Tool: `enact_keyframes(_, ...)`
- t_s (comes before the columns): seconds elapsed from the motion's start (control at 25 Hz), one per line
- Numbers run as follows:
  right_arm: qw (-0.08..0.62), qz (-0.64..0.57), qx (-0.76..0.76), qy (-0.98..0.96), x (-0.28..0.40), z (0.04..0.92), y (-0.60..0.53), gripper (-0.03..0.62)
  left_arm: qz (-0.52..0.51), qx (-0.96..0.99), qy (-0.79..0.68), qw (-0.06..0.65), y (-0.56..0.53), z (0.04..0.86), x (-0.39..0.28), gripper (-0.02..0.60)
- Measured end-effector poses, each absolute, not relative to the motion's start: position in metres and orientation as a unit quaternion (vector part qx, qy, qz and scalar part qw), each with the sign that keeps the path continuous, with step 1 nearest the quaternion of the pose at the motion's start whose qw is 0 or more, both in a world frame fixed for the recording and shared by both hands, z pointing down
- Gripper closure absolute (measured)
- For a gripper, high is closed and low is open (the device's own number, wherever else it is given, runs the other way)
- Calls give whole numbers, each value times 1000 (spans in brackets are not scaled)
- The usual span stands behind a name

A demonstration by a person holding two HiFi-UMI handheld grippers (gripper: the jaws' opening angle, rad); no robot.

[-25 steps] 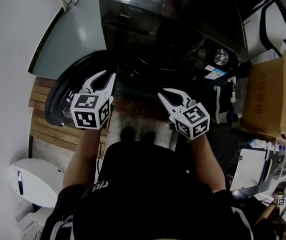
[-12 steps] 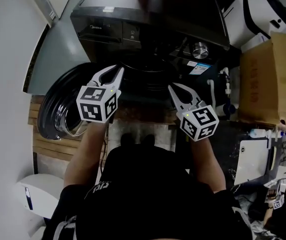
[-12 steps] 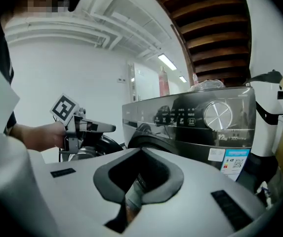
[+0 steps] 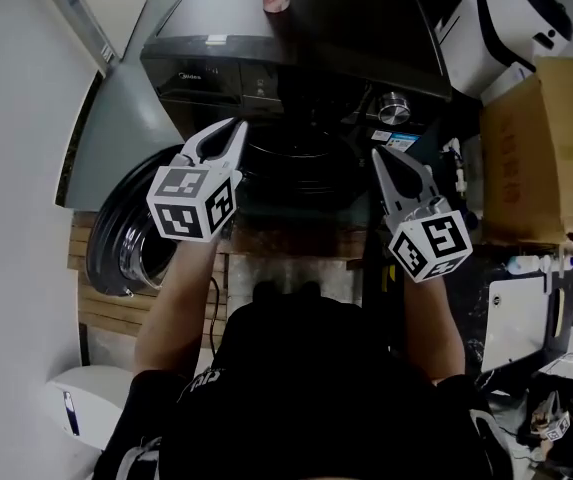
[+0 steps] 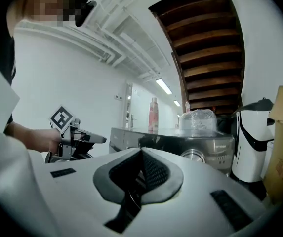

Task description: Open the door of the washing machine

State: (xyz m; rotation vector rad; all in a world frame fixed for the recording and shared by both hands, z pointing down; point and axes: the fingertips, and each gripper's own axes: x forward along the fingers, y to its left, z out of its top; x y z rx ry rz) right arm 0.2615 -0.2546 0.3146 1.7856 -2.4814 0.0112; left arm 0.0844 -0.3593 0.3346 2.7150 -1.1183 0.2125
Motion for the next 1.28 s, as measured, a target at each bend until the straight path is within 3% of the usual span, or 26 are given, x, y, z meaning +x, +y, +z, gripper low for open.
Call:
enact_keyframes(0.24,26,-35,593,-804,259,292,-252,602,49,916,-389,86,-360,318,78,551)
enact_keyframes(0.52,66,-44,577,-813,248,297,-254,602,39,911,-404,66,-356,310,69,571)
enact_keyframes(1.28,73,-12,558,-827,235,316,-246,602,58,906,-410,93,-346,338,61,572)
